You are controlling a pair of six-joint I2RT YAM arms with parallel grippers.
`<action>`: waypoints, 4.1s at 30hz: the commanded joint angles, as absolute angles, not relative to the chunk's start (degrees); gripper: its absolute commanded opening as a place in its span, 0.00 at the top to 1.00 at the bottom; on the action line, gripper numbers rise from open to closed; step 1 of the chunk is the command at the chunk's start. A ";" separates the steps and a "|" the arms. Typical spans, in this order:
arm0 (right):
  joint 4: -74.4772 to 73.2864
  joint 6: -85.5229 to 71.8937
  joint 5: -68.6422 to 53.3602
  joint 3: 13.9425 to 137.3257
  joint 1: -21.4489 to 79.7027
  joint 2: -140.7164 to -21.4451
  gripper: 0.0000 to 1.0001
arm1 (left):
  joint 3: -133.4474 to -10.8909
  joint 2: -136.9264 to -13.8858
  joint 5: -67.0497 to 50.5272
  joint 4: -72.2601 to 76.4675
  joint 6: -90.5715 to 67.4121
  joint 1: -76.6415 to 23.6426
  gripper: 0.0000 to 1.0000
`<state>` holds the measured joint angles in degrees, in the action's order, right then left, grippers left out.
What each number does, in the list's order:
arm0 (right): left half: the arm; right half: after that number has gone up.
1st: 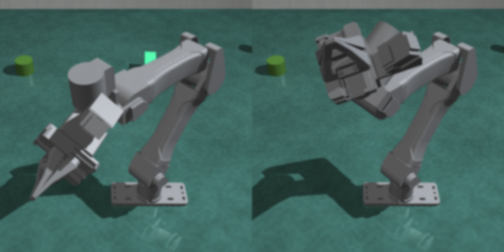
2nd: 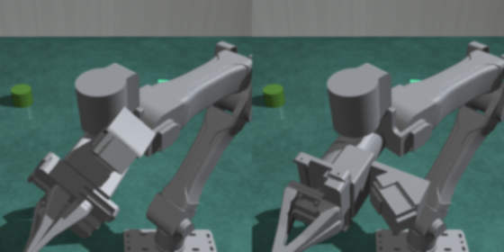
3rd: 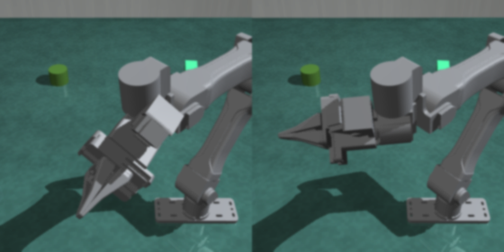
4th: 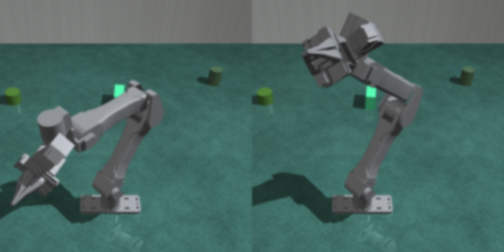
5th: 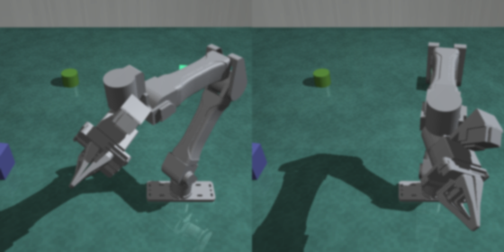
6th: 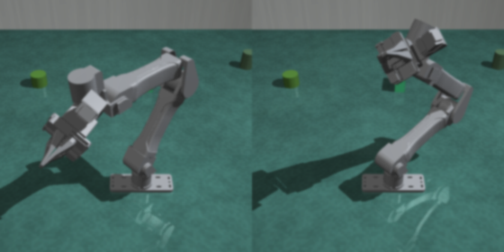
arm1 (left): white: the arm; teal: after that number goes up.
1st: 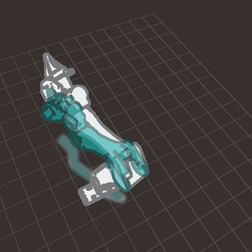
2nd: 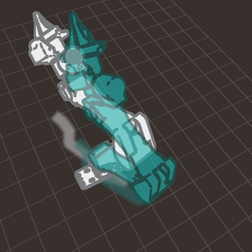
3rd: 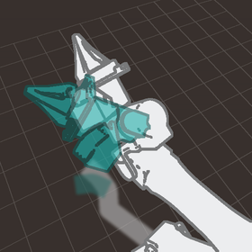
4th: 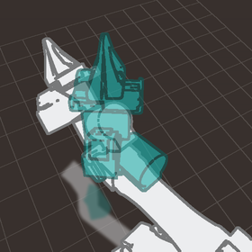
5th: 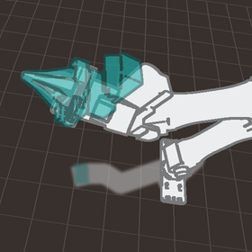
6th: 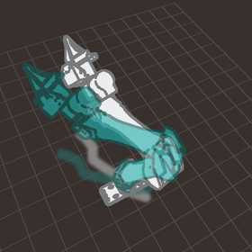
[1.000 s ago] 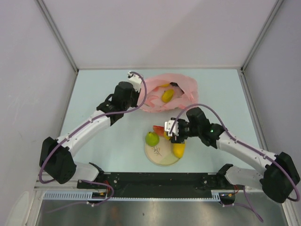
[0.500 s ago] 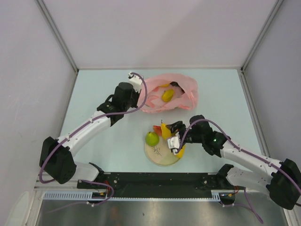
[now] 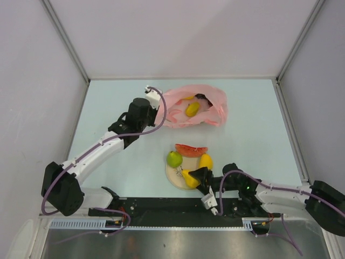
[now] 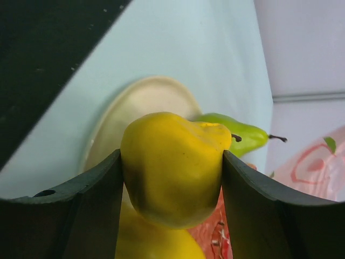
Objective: Take the fake fruits out of the plastic bag
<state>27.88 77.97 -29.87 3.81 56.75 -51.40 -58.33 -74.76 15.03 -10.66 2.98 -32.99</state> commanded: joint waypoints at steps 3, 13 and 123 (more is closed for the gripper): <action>50.95 82.44 -29.62 3.16 60.11 -64.40 1.00 | -57.22 -71.98 14.94 -11.51 2.55 -32.17 1.00; 66.60 85.08 -21.90 8.96 62.75 -83.57 1.00 | -55.72 -70.58 13.18 -11.43 1.14 -31.64 1.00; 16.35 59.14 4.57 31.29 41.48 -50.36 0.08 | -47.54 -87.81 -41.32 -40.95 -8.36 -20.39 1.00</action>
